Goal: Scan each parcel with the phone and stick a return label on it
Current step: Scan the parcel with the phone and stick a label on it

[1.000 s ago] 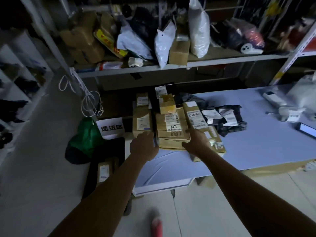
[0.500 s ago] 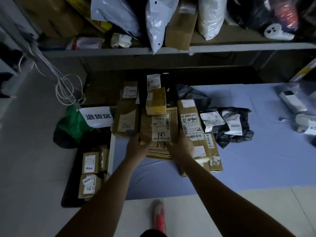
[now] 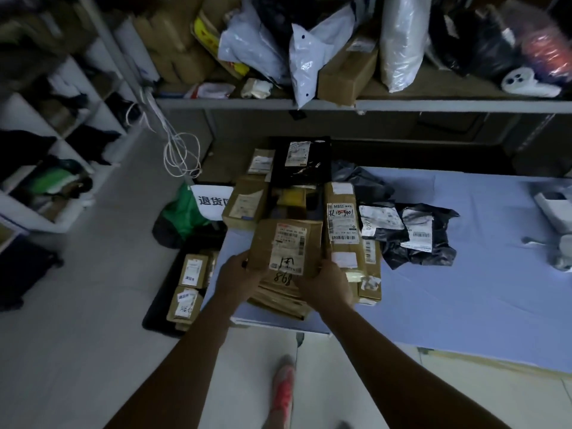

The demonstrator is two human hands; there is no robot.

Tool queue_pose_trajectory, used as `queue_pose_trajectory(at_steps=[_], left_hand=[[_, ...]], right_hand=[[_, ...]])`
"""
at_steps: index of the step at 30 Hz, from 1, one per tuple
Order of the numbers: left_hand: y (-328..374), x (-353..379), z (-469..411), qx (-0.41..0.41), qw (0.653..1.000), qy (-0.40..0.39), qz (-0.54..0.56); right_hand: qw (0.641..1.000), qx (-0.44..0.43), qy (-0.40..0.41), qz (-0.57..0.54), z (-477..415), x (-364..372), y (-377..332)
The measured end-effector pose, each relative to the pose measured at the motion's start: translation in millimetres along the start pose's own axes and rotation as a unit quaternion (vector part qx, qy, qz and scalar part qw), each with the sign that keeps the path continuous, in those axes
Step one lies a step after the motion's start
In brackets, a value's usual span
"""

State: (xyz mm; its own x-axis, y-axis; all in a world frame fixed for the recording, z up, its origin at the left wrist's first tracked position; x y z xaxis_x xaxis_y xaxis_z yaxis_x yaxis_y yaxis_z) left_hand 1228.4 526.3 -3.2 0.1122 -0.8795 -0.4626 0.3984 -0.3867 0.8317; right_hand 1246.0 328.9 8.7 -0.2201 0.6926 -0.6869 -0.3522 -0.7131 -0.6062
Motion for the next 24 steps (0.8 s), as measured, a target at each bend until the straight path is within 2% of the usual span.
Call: queue_pose_trajectory(at_steps=[6, 13, 18, 24], left_hand=[[22.2, -7.3, 76.1, 0.044, 0.998, 0.038, 0.012], [68.7, -6.9, 114.5, 0.105, 0.992, 0.063, 0.04], [108.2, 24.2, 115.9, 0.178, 0.983, 0.032, 0.025], [153.7, 125.8, 121.0, 0.209, 0.974, -0.069, 0.047]], right_hand=[[0.997, -0.066, -0.005, -0.048, 51.3, -35.1, 9.4], [0.987, -0.108, 0.044, -0.109, 89.6, -86.3, 11.9], [0.981, -0.091, 0.095, -0.139, 102.4, -133.7, 36.0], [0.97, -0.036, 0.162, -0.179, 95.4, -202.9, 113.9]])
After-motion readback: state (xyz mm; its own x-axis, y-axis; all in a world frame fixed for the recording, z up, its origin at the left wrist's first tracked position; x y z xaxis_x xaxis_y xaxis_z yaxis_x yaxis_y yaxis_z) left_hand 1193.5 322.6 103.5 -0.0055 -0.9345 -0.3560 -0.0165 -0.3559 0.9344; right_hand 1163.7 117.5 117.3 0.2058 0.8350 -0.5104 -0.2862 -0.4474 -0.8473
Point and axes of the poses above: each hand's wrist, its own z-axis away from the middle knuckle, its own x-axis out of the palm, y = z × x, the point moved 2 cm from there along -z, towards the middle knuckle, and after that the axes turned 1 degree about x, right-handed, at the moved point
